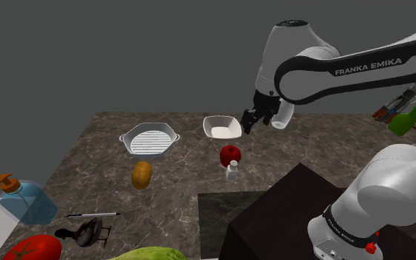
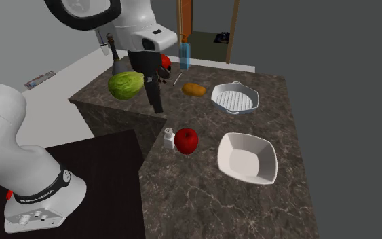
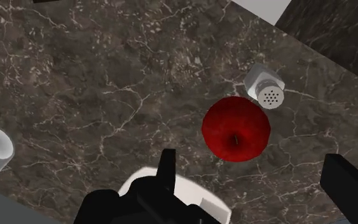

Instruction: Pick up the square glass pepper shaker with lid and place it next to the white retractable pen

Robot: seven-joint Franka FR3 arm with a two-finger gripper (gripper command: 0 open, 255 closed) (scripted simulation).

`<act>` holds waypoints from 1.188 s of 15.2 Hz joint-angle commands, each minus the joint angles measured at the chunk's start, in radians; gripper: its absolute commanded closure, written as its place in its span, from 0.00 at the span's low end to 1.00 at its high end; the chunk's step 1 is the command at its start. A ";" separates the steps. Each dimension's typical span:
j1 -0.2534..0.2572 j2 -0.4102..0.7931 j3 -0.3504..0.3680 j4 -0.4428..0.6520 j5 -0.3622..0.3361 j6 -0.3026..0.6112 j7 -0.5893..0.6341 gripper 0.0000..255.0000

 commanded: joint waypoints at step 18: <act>-0.039 0.526 0.132 -0.081 -0.095 0.565 0.238 0.00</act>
